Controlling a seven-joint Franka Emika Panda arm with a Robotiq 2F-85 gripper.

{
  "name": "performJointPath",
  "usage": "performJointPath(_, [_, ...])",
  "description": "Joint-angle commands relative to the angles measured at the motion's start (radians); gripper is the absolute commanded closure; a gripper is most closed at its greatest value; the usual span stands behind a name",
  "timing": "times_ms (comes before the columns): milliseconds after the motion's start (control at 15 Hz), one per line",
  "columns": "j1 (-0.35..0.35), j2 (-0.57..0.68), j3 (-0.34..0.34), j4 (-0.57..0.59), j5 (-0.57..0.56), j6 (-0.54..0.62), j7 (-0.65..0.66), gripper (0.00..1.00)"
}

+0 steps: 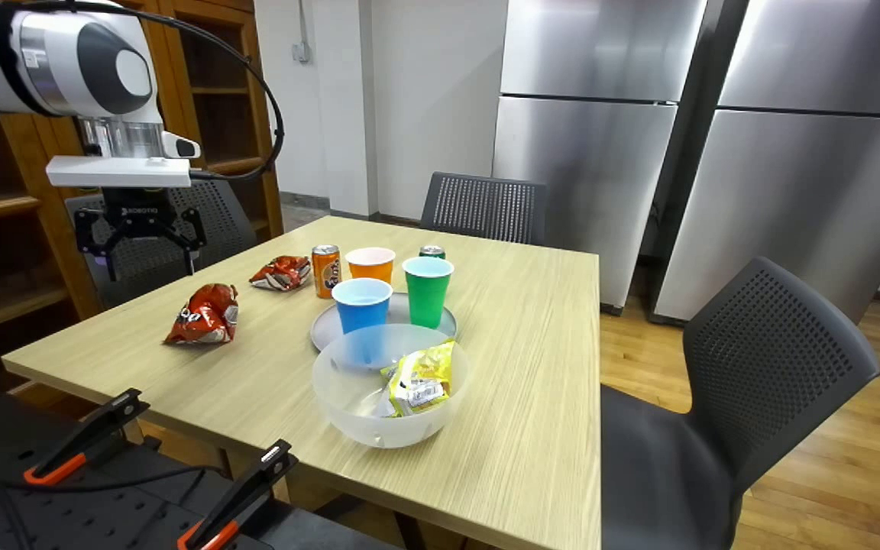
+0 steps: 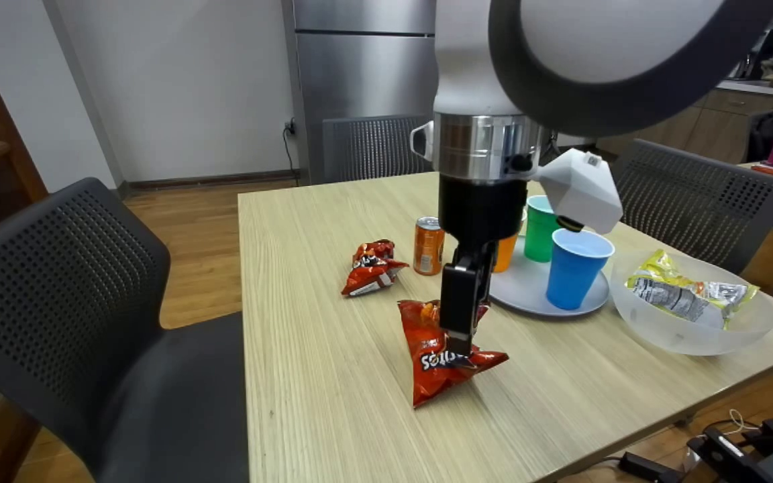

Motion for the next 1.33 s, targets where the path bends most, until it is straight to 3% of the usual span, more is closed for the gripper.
performJointPath(0, [0.015,0.088,-0.008,0.080,-0.058,0.003,0.133,0.00])
performJointPath(533, [0.028,0.199,-0.048,0.161,-0.077,0.026,0.303,0.00])
performJointPath(1267, [0.023,0.270,-0.055,0.219,-0.049,0.024,0.347,0.00])
